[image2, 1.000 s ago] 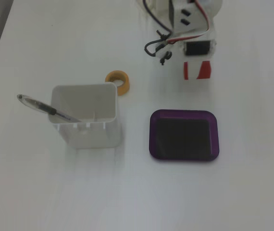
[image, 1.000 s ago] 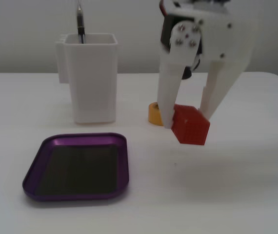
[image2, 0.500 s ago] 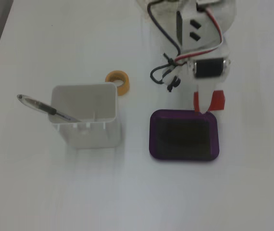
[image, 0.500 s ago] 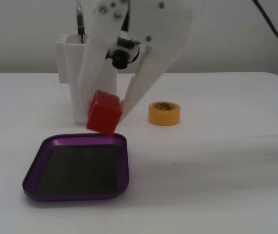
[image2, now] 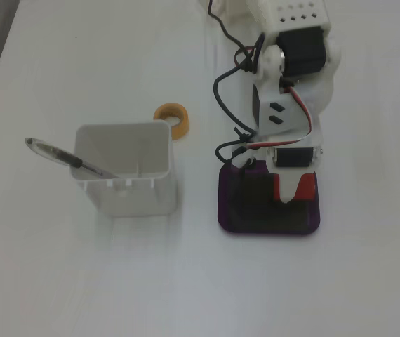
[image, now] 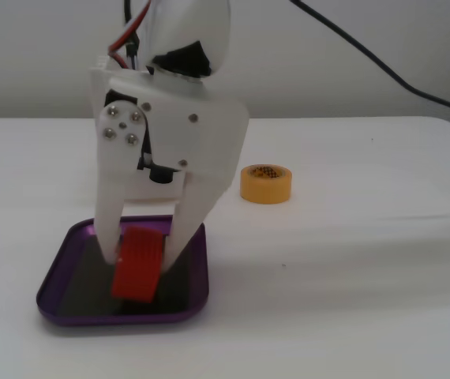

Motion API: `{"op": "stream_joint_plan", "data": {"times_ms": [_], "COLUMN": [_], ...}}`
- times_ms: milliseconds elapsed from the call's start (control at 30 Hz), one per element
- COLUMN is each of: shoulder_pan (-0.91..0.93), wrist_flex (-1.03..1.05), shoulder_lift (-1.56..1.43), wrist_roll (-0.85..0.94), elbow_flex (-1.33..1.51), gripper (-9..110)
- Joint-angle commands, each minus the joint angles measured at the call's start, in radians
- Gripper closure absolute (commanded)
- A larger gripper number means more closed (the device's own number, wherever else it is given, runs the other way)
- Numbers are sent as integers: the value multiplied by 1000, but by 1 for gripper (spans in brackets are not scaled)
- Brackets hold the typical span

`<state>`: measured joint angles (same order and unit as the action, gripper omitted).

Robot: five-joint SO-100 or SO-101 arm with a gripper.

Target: Pick up the red cube and place it in the box.

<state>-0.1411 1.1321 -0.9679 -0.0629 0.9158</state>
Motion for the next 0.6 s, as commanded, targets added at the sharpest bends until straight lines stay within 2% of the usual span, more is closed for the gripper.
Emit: {"op": "stream_joint_plan", "data": {"times_ms": [0,200,400,567], "shoulder_pan": [8,9,8,9], "wrist_flex": [0,0,52,129], "shoulder_lift": [-11,23,21,-28], "wrist_roll": [8,78,75,78], "elbow_flex": [-44,-44,-46,-120], "gripper": [102,100,88,84]}}
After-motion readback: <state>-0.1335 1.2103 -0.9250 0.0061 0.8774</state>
